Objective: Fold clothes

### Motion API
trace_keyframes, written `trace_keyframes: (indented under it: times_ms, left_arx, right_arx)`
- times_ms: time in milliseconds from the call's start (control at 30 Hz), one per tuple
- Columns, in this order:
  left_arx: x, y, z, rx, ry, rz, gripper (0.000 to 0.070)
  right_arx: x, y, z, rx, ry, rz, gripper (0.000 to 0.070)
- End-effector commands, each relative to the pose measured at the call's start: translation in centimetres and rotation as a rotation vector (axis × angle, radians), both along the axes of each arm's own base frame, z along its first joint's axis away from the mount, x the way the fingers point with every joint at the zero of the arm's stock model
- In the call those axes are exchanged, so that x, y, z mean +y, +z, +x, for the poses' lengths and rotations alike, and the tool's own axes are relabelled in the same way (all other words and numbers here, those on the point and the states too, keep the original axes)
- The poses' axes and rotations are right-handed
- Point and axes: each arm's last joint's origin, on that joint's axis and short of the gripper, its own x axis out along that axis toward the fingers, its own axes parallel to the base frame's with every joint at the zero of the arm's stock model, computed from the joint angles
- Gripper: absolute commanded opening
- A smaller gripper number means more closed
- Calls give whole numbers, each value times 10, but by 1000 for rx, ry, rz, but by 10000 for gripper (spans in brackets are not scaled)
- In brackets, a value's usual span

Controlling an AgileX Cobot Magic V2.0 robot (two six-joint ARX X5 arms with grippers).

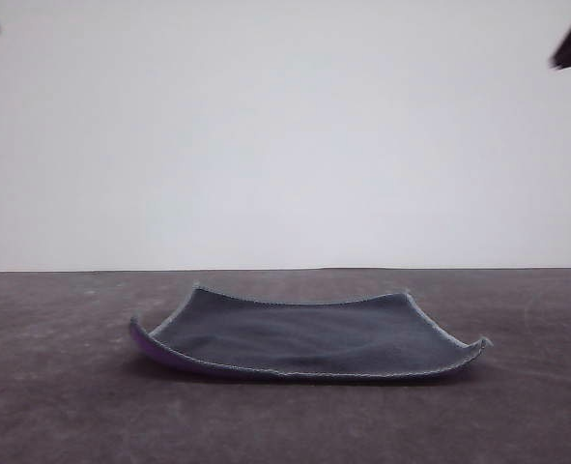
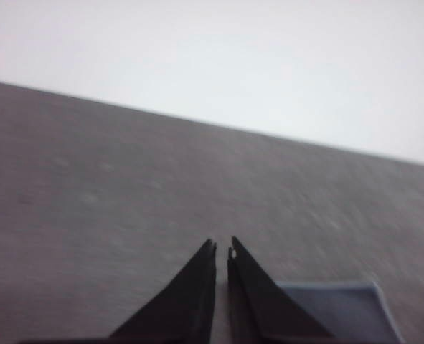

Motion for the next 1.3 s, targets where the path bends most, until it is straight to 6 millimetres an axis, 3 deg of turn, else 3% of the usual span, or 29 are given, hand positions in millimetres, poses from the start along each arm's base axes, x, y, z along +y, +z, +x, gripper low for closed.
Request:
trace_keyframes:
  times_ms: [0, 100, 267, 433, 600, 633, 733, 767, 1067, 1267]
  left_arx:
    - [-4, -6, 21, 57, -60, 3, 23]
    - [-10, -21, 51, 155, -130, -16, 23]
    - [-20, -60, 89, 326, -214, -44, 23]
    - [-27, -98, 107, 464, -251, -59, 24]
    - [-31, -109, 111, 505, -268, -55, 50]
    - [-31, -109, 111, 505, -269, -54, 124]
    - [-32, -109, 111, 503, -279, -58, 439]
    - [-32, -109, 110, 504, -289, -64, 486]
    - [-42, -109, 118, 460, -325, -68, 421]
    - [-48, -116, 149, 488, -334, -73, 423]
  right_arx:
    - [2, -2, 21, 38, 41, -1, 12]
    - [4, -12, 47, 114, 80, 16, 12]
    - [7, -48, 83, 271, 120, 41, 12]
    - [8, -88, 98, 436, 138, 48, 12]
    - [9, -100, 100, 479, 186, 52, 27]
    - [9, -100, 100, 476, 192, 52, 106]
    - [10, -100, 100, 475, 203, 59, 529]
    - [10, -100, 100, 474, 203, 59, 610]
    - [10, -97, 110, 413, 201, 61, 621]
    - [13, -101, 141, 447, 246, 108, 621]
